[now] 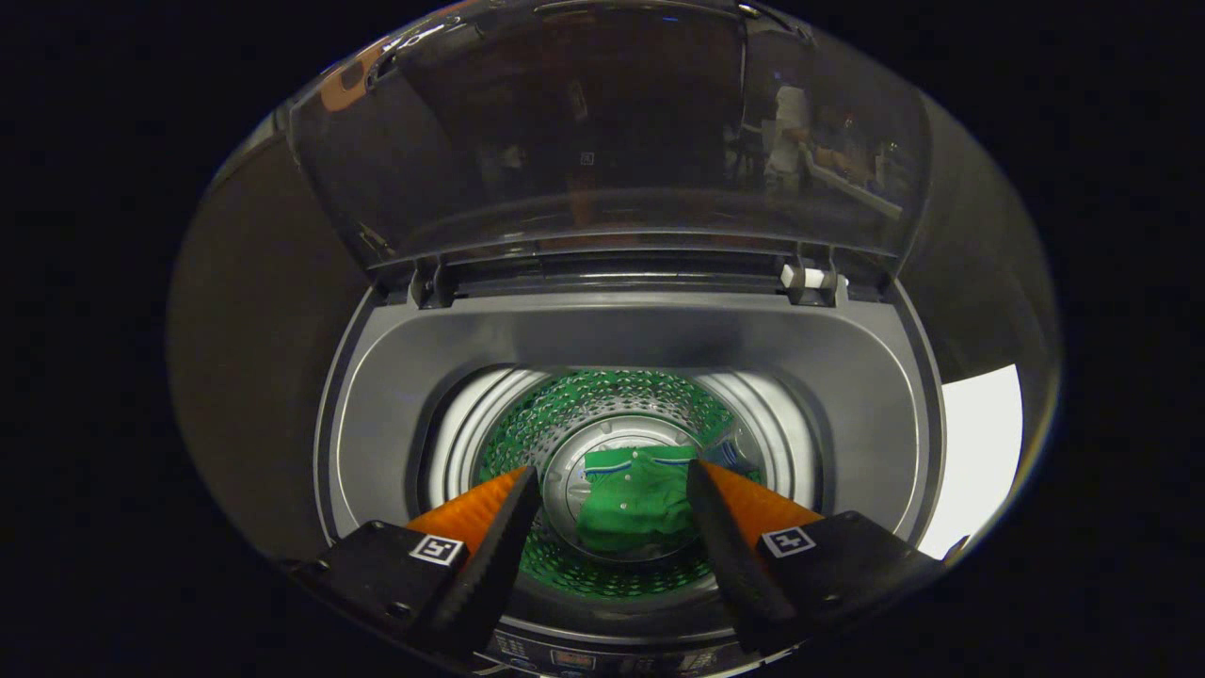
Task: Put the clothes into the washing machine and then close the washing machine lid.
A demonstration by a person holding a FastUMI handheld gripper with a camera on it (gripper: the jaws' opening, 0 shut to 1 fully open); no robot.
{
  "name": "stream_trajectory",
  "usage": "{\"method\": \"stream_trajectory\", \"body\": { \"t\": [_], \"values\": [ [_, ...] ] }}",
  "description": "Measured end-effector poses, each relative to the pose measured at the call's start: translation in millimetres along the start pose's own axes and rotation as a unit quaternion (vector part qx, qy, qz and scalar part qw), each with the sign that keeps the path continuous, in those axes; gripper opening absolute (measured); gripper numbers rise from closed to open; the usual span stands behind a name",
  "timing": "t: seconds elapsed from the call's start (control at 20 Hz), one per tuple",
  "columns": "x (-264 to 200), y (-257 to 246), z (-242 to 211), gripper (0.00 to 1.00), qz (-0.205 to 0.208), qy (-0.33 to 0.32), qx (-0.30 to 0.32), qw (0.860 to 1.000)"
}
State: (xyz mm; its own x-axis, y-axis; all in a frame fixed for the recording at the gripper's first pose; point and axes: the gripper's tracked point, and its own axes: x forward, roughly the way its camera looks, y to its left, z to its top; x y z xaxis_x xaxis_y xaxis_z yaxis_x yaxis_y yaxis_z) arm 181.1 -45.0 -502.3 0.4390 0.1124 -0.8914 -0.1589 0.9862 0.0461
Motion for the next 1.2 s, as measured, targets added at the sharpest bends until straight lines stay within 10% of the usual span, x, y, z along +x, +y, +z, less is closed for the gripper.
{"method": "stream_trajectory", "body": {
  "t": [1.2],
  "values": [
    [-273, 50, 228, 0.98, 0.081, -0.345, -0.028, 0.935]
  ]
}}
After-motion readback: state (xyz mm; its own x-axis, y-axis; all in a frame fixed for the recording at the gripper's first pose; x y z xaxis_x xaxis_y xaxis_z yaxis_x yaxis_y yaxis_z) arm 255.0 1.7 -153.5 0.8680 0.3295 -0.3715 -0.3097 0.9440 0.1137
